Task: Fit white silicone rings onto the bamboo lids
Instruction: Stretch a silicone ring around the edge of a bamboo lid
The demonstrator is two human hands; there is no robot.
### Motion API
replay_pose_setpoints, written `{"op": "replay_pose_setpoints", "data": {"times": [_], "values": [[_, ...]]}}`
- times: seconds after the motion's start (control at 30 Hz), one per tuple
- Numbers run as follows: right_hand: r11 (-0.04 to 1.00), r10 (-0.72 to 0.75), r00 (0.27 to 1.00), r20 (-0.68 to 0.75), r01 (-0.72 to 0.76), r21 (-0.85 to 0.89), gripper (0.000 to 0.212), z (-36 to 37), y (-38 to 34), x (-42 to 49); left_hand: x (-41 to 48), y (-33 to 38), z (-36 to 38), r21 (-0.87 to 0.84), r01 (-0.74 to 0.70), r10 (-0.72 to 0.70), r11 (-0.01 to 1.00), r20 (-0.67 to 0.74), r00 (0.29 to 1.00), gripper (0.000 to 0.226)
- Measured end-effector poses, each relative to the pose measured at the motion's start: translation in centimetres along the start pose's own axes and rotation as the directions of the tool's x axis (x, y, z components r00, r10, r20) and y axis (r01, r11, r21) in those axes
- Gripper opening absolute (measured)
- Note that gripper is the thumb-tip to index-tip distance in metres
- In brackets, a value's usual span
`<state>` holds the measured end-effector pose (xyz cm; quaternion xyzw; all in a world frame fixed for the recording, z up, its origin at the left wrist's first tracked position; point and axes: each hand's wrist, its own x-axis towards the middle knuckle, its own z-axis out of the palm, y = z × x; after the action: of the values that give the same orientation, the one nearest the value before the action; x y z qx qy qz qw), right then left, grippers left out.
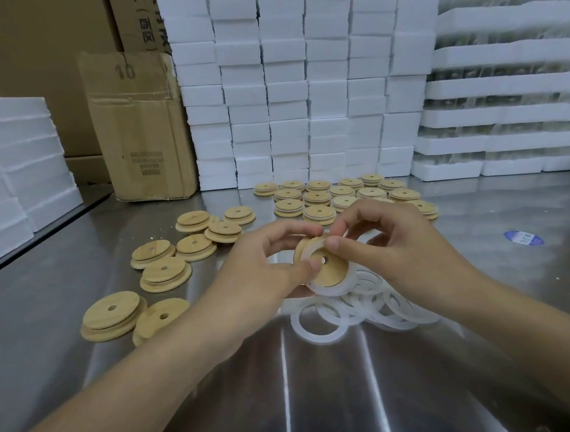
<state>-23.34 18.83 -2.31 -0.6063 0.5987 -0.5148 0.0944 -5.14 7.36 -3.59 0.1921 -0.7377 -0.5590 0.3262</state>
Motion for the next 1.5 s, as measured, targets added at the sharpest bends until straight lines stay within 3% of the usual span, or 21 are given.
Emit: {"op": "replay_pose_setpoints", "data": {"times": [0.27, 0.53, 0.8, 1.33, 1.5], "values": [[0.999, -0.003, 1.000, -0.011, 0.003, -0.039, 0.009, -0.1, 0.1, 0.1, -0.1, -0.2, 0.1, 0.057, -0.056, 0.050, 0.997, 0.089, 0.995, 0.028], [0.994, 0.096, 0.995, -0.027, -0.097, -0.048, 0.011, -0.5, 0.3, 0.5, 0.2, -0.1, -0.1, 0.008, -0.059, 0.059, 0.998, 0.002, 0.998, 0.019], [0.988, 0.153, 0.988, -0.029, -0.152, 0.030, 0.015, -0.6, 0.2, 0.5, 0.2, -0.2, -0.2, 0.067, -0.045, 0.044, 0.997, 0.006, 0.999, 0.023], [0.974, 0.226, 0.974, 0.018, -0.227, 0.026, 0.015, -1.0, 0.1, 0.6, 0.3, -0.1, -0.6, -0.302, 0.090, -0.096, 0.949, -0.003, 0.995, 0.027], [0.973, 0.229, 0.972, 0.060, -0.230, 0.003, 0.014, -1.6, 0.5, 0.9, 0.5, -0.2, -0.5, -0.298, 0.064, -0.081, 0.952, -0.046, 0.996, 0.023]]}}
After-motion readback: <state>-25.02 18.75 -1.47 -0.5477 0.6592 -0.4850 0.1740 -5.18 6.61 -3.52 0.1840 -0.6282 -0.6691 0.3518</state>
